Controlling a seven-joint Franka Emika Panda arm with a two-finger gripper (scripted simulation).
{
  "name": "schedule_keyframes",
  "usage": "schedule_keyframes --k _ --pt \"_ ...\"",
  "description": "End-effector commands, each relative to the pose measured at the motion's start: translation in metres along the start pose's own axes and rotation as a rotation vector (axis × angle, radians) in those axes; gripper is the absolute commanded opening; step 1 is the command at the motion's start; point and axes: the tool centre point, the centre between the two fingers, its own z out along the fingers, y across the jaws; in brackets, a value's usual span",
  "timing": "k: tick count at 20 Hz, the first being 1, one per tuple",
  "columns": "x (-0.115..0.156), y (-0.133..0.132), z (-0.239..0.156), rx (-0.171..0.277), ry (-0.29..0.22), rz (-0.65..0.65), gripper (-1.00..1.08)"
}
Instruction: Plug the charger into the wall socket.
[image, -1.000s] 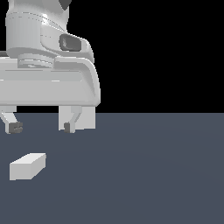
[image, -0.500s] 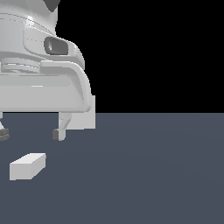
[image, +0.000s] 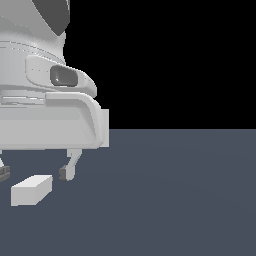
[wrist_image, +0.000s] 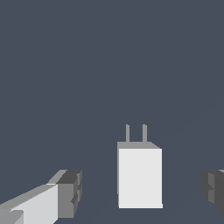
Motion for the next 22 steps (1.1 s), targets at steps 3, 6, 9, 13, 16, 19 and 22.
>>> schedule_keyframes --k 3,6,9,13,16,19,22 --pt "-0.001 0.0 0.017 0.0 0.0 0.0 1.0" --pt "-0.001 0.0 0.022 -0.001 0.001 0.001 1.0" --pt "-0.001 0.0 0.022 -0.001 0.001 0.001 -1.0" --pt "-0.001 0.0 0.022 -0.001 0.001 0.001 -1.0" --pt "-0.001 0.0 0.022 -0.001 0.001 0.001 -1.0" --pt "-0.001 0.0 0.022 -0.001 0.001 0.001 -1.0" --pt "0.0 0.001 0.021 -0.001 0.0 -0.003 -1.0"
